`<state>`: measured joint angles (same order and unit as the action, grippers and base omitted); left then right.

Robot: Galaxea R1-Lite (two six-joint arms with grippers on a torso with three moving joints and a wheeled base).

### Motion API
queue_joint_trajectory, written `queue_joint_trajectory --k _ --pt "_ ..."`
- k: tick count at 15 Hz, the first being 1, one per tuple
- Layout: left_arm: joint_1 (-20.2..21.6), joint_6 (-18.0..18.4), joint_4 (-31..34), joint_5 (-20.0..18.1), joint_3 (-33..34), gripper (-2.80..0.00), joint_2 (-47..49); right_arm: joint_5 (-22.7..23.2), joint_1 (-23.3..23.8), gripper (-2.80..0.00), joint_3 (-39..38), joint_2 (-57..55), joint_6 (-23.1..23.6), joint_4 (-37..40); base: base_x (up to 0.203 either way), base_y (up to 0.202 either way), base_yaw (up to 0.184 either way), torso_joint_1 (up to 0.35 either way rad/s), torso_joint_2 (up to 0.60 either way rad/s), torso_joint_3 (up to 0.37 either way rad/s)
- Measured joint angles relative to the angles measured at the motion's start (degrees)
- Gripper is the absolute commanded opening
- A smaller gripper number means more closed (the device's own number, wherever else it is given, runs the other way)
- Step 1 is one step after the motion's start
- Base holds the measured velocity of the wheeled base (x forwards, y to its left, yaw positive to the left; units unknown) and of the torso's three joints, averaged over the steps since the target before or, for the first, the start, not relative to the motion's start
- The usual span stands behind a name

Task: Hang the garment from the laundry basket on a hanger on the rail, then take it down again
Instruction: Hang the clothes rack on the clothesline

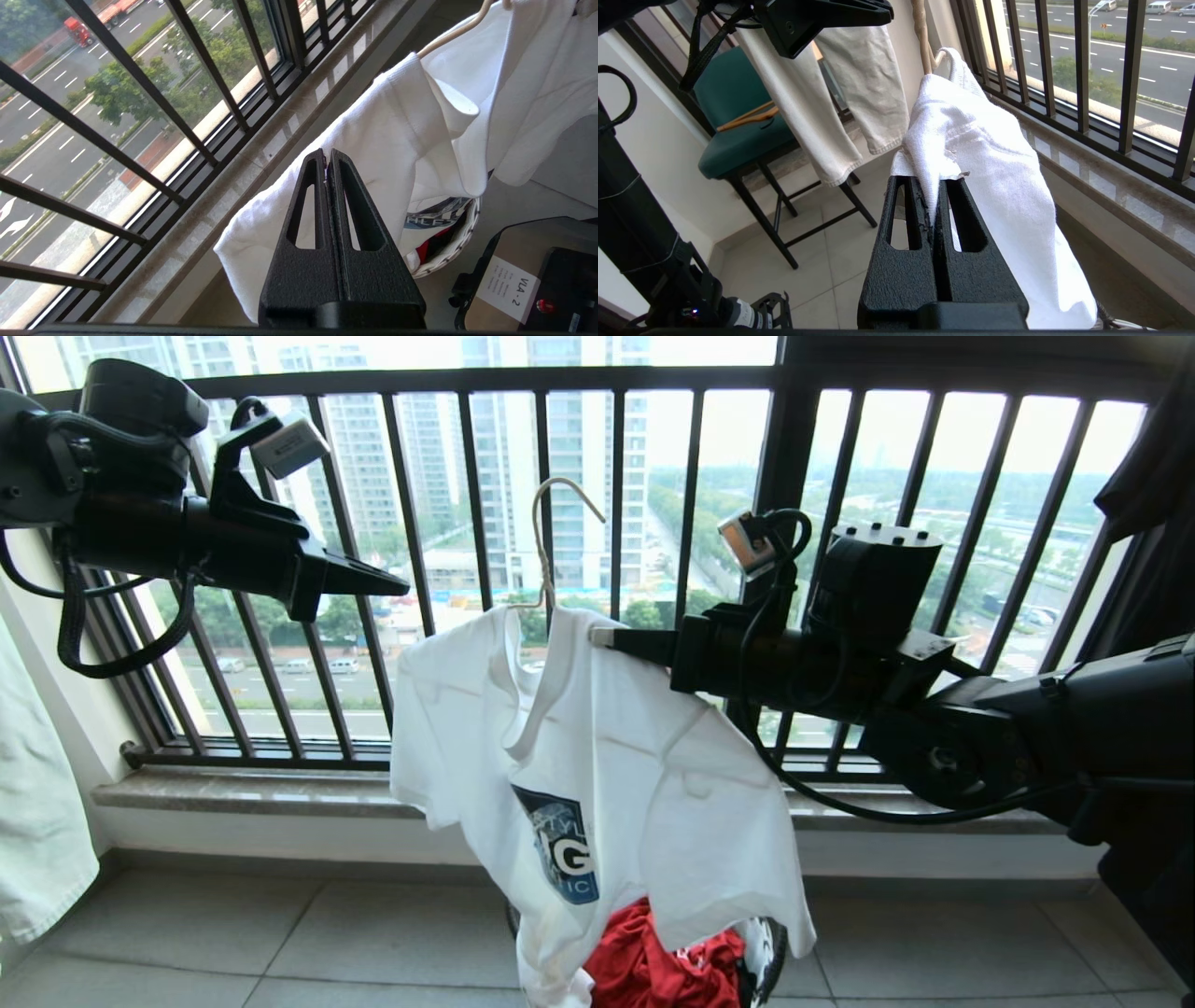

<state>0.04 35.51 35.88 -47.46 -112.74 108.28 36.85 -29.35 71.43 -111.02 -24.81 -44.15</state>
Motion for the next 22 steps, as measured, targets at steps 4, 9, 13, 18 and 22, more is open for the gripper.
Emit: queue_joint_trajectory --k 4,9,13,18,22 --pt "-0.2 0.7 0.0 -8.8 0.0 0.0 1.4 0.1 0.0 -2.8 -0.4 0.5 0.0 0.0 0.0 0.0 0.0 0.0 0.0 0.0" --pt "-0.2 2.7 0.1 -9.8 0.0 0.0 3.4 0.7 0.0 -2.8 -0.8 0.9 0.0 0.0 0.0 0.0 0.0 0.0 0.0 0.0" --pt "-0.4 5.6 2.0 -12.0 0.2 0.0 4.0 1.3 0.0 -2.8 -0.8 0.8 0.0 1.0 0.0 0.0 0.0 0.0 0.0 0.0" --pt "-1.7 13.1 7.9 -13.3 1.9 0.0 4.2 1.3 0.0 -2.8 -0.8 0.8 0.0 1.0 0.0 0.0 0.0 0.0 0.0 0.0" --pt "-2.2 16.4 8.0 -13.3 1.5 0.0 5.8 1.9 -0.2 -2.8 -1.0 0.9 0.0 1.3 0.0 0.0 0.0 0.0 0.0 0.0"
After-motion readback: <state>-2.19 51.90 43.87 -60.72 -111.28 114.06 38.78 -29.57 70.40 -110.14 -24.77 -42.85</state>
